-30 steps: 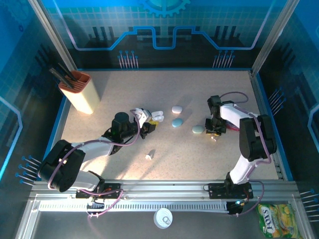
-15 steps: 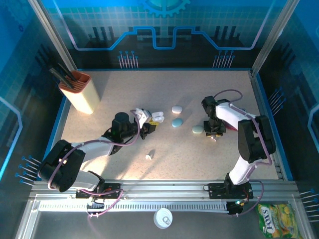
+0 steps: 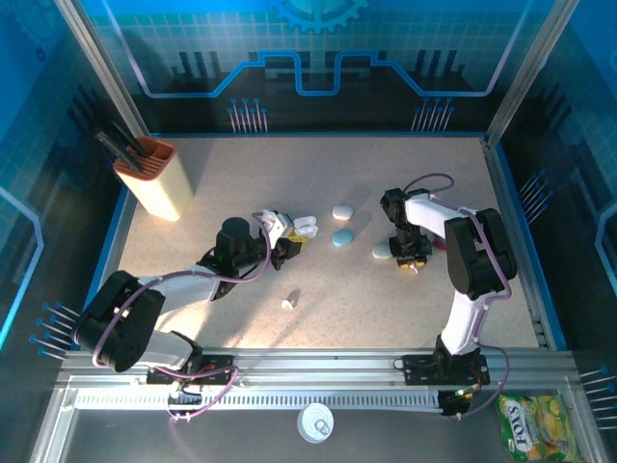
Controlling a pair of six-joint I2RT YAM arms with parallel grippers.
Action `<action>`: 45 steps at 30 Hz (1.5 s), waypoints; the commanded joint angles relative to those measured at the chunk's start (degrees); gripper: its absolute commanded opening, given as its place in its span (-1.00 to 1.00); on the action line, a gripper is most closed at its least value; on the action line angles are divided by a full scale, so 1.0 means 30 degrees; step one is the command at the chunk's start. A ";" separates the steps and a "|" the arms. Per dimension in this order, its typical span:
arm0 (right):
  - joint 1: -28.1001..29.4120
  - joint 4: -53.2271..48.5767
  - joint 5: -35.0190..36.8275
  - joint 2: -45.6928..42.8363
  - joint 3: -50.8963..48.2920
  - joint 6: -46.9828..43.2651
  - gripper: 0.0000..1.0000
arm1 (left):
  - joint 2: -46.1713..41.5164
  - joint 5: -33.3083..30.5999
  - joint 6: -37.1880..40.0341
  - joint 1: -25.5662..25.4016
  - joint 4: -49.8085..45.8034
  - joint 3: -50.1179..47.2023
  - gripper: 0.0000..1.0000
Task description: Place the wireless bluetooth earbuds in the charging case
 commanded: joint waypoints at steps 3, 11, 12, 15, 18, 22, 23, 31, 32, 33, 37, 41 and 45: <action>0.0225 -0.0683 0.0490 0.0140 0.0175 -0.0098 -0.56 | -0.0141 0.0511 0.0091 0.0121 0.0004 0.0435 -0.66; 0.0187 0.0043 -0.0097 -0.2017 -0.0291 -0.0187 -0.62 | -0.0090 0.0664 0.0027 0.0120 0.0004 0.0564 -0.66; 0.0161 0.0119 -0.0272 -0.2377 -0.0321 -0.0189 -0.62 | -0.0083 0.0699 -0.0001 0.0123 -0.0012 0.0550 -0.66; 0.0134 0.0722 -0.1639 -0.3895 -0.0514 -0.0353 -0.62 | 0.0030 0.0911 -0.0070 0.0115 0.0113 0.0641 -0.66; 0.0104 0.1676 -0.4028 -0.5874 -0.0674 -0.0639 -0.62 | 0.0344 0.1501 -0.0209 0.0111 0.0582 0.0787 -0.66; 0.0097 0.3078 -0.7733 -0.8426 -0.0703 -0.1047 -0.64 | 0.0691 0.2581 -0.0462 0.0047 0.0953 0.1257 -0.66; 0.0097 0.3518 -0.8726 -0.9035 -0.0731 -0.1131 -0.64 | 0.0713 0.2790 -0.0448 0.0012 0.0852 0.1416 -0.66; 0.0220 0.5914 -1.4996 -1.1710 -0.0504 -0.1208 -0.64 | 0.1022 0.4439 -0.0144 -0.0682 -0.0502 0.2704 -0.70; 0.0297 0.6102 -1.5513 -1.1886 -0.0431 -0.1192 -0.64 | 0.1057 0.4740 -0.0144 -0.0752 -0.0707 0.2866 -0.69; 0.0392 0.6261 -1.5956 -1.2034 -0.0347 -0.1208 -0.64 | 0.1078 0.5039 -0.0129 -0.0791 -0.0927 0.2993 -0.70; 0.1020 0.6541 -1.7202 -1.2230 0.0106 -0.1811 -0.65 | 0.1199 0.6512 -0.0309 -0.0907 -0.1518 0.3487 -0.73; 0.1811 0.6852 -1.8679 -1.2216 0.0539 -0.2472 -0.65 | 0.1183 0.7371 -0.0492 -0.0890 -0.1520 0.3655 -0.74; 0.3053 0.6546 -1.8768 -1.1897 0.1259 -0.3112 -0.65 | 0.1047 0.7775 -0.0386 -0.0912 -0.1658 0.3624 -0.73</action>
